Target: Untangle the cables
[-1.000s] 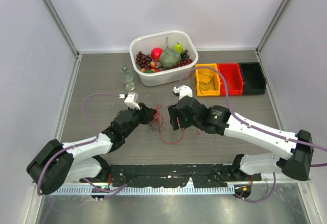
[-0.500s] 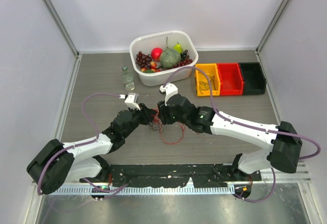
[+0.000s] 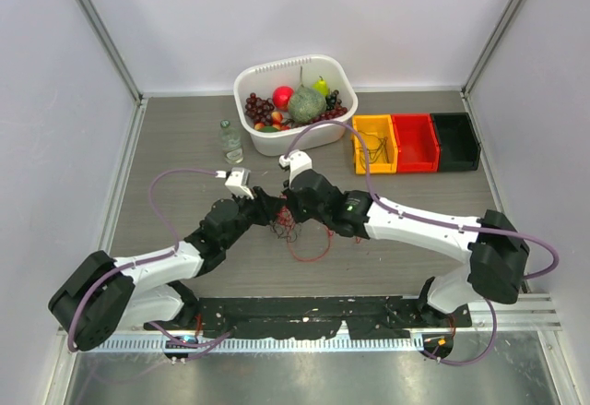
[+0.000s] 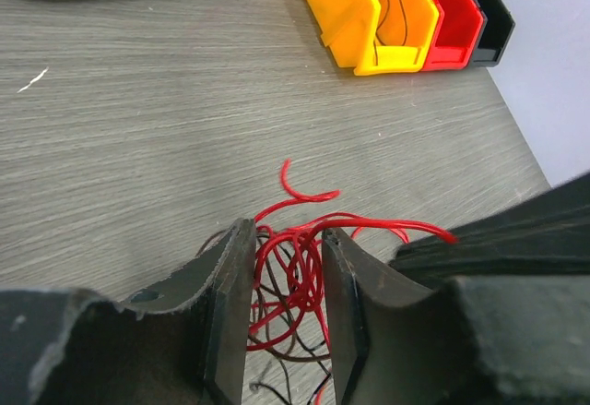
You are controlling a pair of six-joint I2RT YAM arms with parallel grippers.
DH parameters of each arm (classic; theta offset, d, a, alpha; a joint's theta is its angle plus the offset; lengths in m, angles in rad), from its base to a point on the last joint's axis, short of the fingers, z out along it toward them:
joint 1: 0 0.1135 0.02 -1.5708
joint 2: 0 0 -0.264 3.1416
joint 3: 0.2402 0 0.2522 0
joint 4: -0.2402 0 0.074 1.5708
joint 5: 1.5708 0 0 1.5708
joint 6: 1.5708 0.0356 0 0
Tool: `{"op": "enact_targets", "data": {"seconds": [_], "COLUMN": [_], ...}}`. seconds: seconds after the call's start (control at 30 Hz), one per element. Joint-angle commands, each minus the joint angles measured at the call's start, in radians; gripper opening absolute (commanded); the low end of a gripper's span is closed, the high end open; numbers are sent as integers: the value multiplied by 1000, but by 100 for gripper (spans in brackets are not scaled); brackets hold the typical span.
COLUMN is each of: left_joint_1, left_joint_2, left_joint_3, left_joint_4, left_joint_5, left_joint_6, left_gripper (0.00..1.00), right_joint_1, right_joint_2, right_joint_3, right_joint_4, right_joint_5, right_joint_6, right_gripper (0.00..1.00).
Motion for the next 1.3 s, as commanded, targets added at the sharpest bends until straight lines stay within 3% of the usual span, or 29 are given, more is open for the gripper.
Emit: {"op": "enact_targets", "data": {"seconds": [0.0,0.17,0.47,0.73,1.03,1.27], "left_joint_1": [6,6,6,6,6,4], "left_joint_2": [42,109,116,120,126,111], "left_joint_3": [56,119,131,144,150,135], "left_joint_4": [-15,-73,-104,-136,-145,-141], "left_joint_5": [-34,-31,-66,-95,-100,-126], "left_joint_6": [7,5,-7,-22,-24,-33], "left_gripper": [38,35,34,31,31,30], "right_joint_1": [2,2,2,2,3,2], "right_joint_2": [-149,-304,-416,-530,-642,-670], "right_joint_3": [34,26,153,314,423,374], "right_joint_4": [50,109,107,-12,-25,-80], "right_joint_5": [-13,-154,-298,-202,-223,-100], "right_joint_6": [28,80,143,88,37,7], "right_gripper": [0,1,1,1,1,1]}}
